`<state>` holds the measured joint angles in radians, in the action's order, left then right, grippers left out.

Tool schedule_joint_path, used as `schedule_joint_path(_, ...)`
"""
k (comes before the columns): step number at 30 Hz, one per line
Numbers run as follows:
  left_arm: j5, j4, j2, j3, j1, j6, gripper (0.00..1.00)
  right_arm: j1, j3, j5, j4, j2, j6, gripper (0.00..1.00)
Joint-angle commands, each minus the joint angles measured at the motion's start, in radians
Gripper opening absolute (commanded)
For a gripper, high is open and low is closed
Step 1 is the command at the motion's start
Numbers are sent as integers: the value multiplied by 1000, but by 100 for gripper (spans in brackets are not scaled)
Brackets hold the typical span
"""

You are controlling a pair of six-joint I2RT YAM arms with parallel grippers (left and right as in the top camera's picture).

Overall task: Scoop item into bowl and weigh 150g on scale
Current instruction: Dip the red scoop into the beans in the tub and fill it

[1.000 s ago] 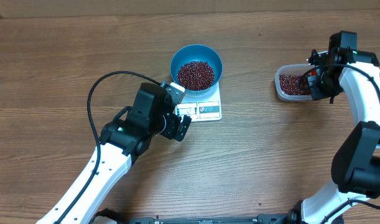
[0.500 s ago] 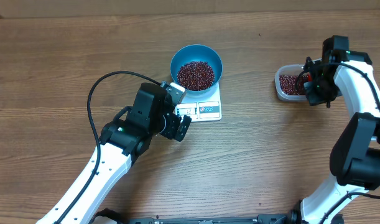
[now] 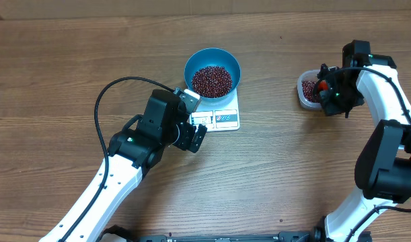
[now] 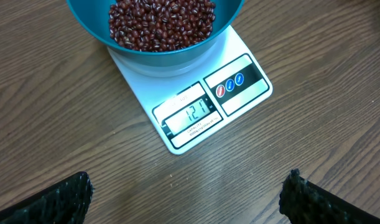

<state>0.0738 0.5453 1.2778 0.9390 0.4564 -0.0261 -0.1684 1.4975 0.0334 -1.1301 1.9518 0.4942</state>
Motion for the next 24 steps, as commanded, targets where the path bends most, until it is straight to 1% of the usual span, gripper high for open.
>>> schedule_joint_path(1, -6, -3, 5, -3, -5, -4, 100, 10, -4, -166, 20, 6, 7, 4)
schedule_joint_path(4, -6, -3, 5, -3, -5, -4, 100, 9, -4, -212, 13, 6, -6, 4)
schedule_joint_path(7, -6, -3, 5, -3, -5, -4, 99, 5, -4, -238, 6, 6, -51, 4)
schedule_joint_path(14, -6, -3, 5, -3, -5, -4, 100, -30, -4, -367, -31, 6, -58, 4)
schedule_joint_path(19, -6, -3, 5, -3, -5, -4, 99, -75, -4, -425, -31, 6, -145, 4)
schedule_joint_path(24, -6, -3, 5, -3, -5, -4, 100, -123, -4, -432, -28, 6, -211, 4)
